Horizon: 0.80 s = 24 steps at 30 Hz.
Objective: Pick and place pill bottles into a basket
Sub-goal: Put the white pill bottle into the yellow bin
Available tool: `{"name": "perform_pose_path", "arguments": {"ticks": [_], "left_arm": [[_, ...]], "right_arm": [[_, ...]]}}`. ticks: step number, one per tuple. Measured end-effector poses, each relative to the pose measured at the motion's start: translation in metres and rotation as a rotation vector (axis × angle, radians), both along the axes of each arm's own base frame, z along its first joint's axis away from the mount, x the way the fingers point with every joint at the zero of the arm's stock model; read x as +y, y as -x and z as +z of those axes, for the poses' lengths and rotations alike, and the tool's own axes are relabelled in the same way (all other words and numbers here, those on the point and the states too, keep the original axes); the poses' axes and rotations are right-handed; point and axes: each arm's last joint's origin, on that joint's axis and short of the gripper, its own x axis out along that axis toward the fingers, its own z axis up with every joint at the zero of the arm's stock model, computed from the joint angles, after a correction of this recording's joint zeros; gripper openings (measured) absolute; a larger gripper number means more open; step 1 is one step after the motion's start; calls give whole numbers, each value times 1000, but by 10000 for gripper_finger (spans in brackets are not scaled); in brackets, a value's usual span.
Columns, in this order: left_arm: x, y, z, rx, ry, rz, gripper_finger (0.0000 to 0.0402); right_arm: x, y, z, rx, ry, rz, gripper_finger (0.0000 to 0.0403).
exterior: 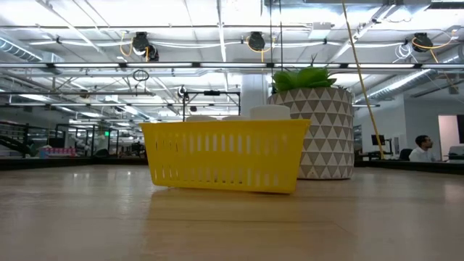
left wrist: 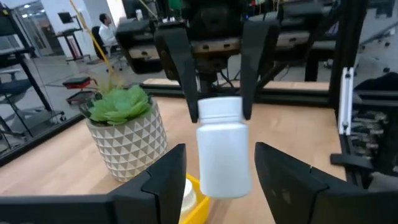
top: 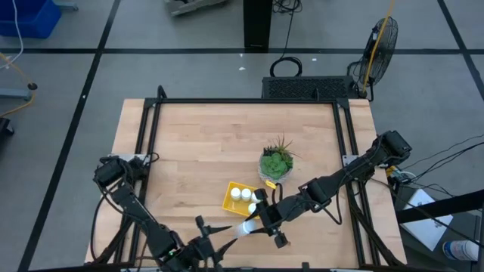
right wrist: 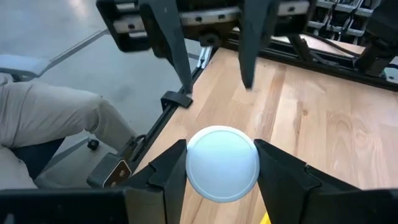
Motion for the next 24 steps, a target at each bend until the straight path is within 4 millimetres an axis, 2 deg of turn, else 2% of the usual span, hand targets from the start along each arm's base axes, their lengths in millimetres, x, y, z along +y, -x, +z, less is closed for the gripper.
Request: {"name": "perform_pose_path", "arguments": {"ticks": [15, 24], "left_arm": [[-21, 28, -1, -16, 6, -42, 158], [-41, 57, -1, -20, 9, -118, 154]], "right_arm": [[-25, -11, -3, 65, -49, -6, 156], [-36, -17, 8, 77, 3, -17, 155]]}}
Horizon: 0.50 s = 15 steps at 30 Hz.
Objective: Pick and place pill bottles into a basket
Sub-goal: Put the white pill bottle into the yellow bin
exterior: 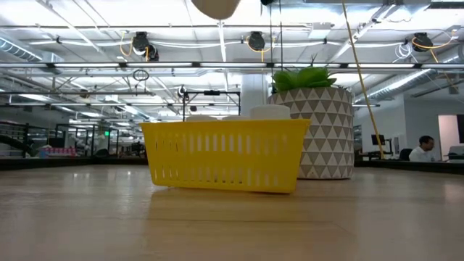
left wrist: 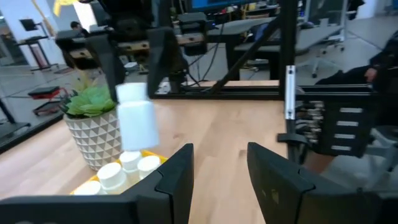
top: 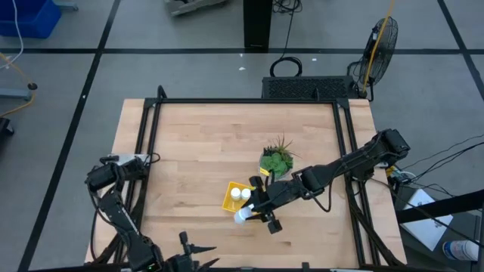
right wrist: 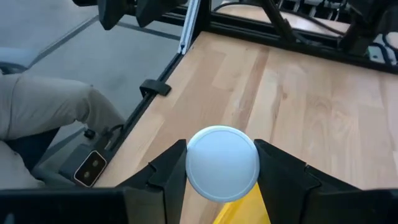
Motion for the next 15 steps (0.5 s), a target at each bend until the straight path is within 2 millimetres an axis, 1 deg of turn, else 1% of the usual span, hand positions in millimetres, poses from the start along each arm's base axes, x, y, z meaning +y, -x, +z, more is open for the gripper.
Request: {"name": "perform_pose_path", "arguments": {"ticks": [9, 13, 15], "left_arm": [[-14, 23, 0, -14, 53, -56, 154], [-17, 28, 0, -7, 62, -82, 152], [-19, 30, 0, -6, 60, -90, 154]], "right_arm": [[-13, -6, 2, -19, 28, -18, 155], [-13, -9, -4, -10, 49, -12, 156], [-14, -14, -8, -20, 55, -13, 154]]}}
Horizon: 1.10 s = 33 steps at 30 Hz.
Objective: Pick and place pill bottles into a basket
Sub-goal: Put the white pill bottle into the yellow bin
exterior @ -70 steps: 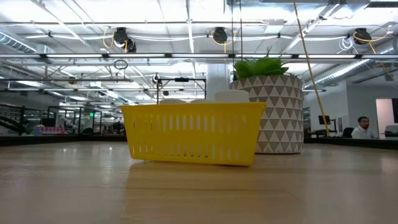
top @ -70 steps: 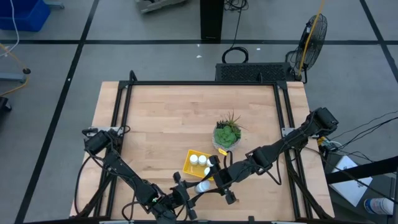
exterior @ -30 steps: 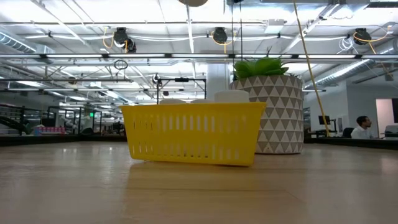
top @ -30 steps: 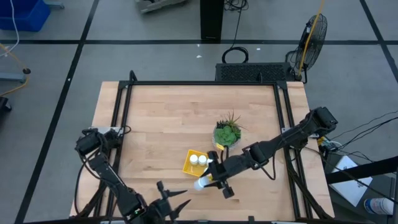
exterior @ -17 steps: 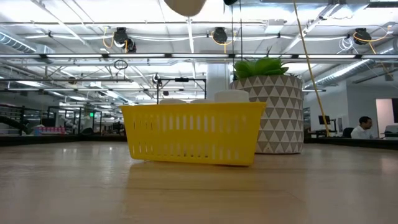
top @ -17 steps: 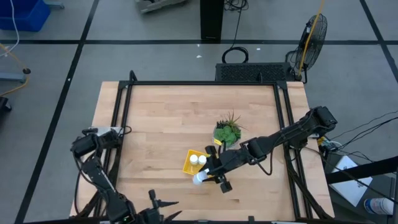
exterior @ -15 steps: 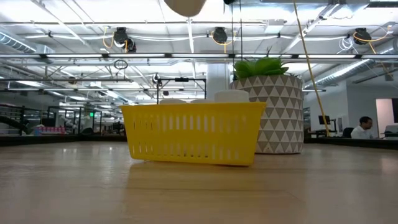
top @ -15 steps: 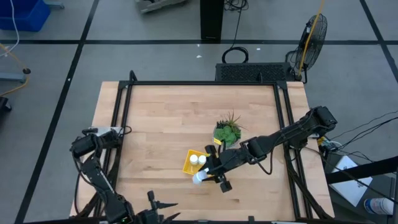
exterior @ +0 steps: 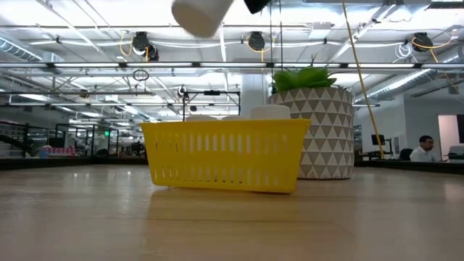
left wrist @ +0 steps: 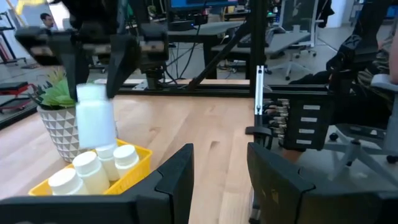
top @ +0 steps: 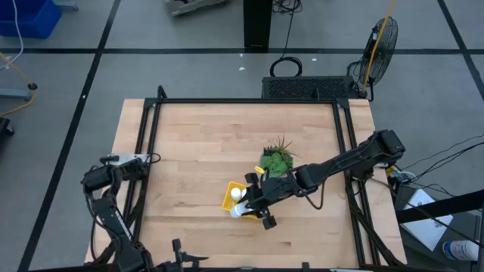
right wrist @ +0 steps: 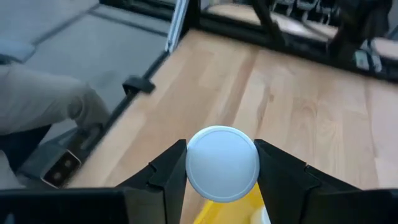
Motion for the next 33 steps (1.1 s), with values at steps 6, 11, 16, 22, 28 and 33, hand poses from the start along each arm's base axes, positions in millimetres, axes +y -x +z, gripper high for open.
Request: {"name": "perform_pose_path", "arguments": {"ticks": [6, 11, 16, 22, 28, 33], "left_arm": [[-3, 8, -2, 16, -41, -21, 152], [-5, 15, -4, 35, -59, -51, 153], [-9, 22, -5, 39, -63, -76, 154], [-11, 28, -6, 42, -53, -91, 152], [-11, 27, -6, 42, -42, -89, 153], [-11, 27, -6, 43, -45, -89, 154]], "right_arm": [[-7, -10, -17, 48, 18, -28, 157], [-7, -16, -27, 61, 20, -31, 154], [-9, -20, -32, 54, 15, -41, 157], [-12, -21, -32, 47, 29, -35, 153], [-13, -20, -34, 78, 43, -35, 156], [-15, -21, -28, 102, 62, -32, 154]]}}
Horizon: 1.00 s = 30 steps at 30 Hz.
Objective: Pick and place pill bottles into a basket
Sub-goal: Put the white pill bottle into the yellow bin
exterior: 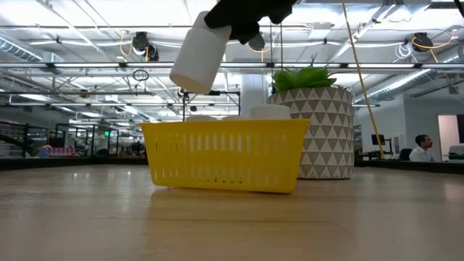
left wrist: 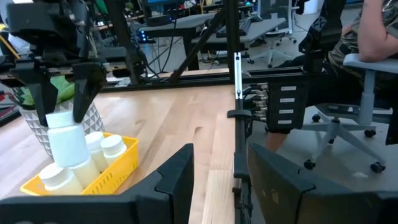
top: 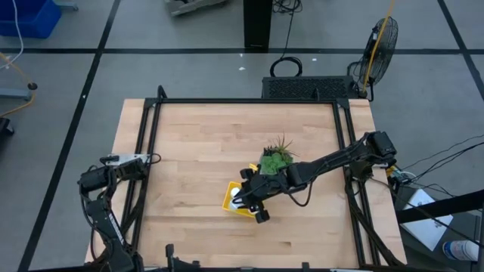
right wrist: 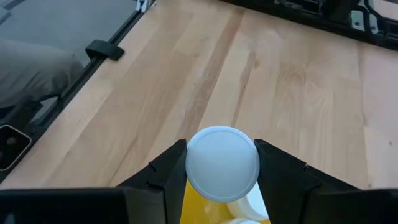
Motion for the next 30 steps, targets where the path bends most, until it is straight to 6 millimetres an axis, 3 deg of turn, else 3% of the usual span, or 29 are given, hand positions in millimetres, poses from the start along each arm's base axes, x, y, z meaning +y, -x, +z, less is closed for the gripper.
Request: {"name": "perform_pose_path", "arguments": {"ticks": [7, 22, 30], "left_arm": [[0, 0, 0, 2, -5, 0, 154], [0, 0, 0, 2, -5, 0, 153], [0, 0, -1, 11, -3, -14, 153]], "right_arm": [[-1, -1, 9, 32, 19, 3, 154], [-7, 5, 1, 140, 31, -28, 155], [-4, -5, -25, 206, 12, -22, 156]]}}
